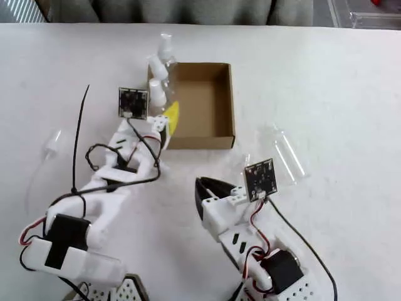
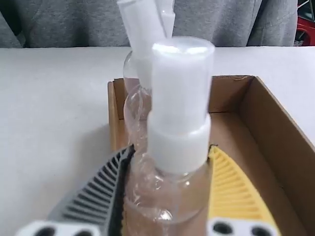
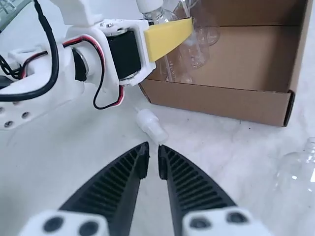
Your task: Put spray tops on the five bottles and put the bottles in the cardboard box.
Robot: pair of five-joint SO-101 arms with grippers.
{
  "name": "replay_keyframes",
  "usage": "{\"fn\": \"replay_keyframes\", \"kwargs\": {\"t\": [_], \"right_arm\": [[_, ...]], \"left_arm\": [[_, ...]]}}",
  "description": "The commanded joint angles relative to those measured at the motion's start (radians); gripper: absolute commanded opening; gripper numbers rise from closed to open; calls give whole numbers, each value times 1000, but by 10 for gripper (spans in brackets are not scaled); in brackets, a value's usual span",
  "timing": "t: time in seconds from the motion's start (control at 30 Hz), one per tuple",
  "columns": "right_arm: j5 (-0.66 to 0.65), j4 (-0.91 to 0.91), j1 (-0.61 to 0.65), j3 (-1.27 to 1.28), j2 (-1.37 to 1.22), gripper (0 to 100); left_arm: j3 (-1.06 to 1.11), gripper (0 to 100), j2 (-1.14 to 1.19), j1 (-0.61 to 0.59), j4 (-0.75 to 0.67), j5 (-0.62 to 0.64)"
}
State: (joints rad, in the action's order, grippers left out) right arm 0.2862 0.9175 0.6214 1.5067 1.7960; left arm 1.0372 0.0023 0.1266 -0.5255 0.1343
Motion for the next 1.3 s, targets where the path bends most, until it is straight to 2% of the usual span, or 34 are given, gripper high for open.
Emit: {"fn": "replay_keyframes", "kwargs": {"t": [0.0,0.33,0.57,0.97,1.13,1.27], "right_arm": [[-3,1,5,-35,5,17],[-3,1,5,-35,5,17],[-3,1,5,-35,5,17],[-3,1,5,-35,5,17],[-3,1,5,-35,5,17],[-3,1,5,-35,5,17]], "left_arm": [[-14,211,2,-4,-9,-6],[8,221,-4,-1,-12,-6],[12,338,-2,-8,-9,-5],[28,343,-12,-12,-11,-5],[83,342,-120,-2,-9,-5],[106,343,-223,-4,92,-5]]}}
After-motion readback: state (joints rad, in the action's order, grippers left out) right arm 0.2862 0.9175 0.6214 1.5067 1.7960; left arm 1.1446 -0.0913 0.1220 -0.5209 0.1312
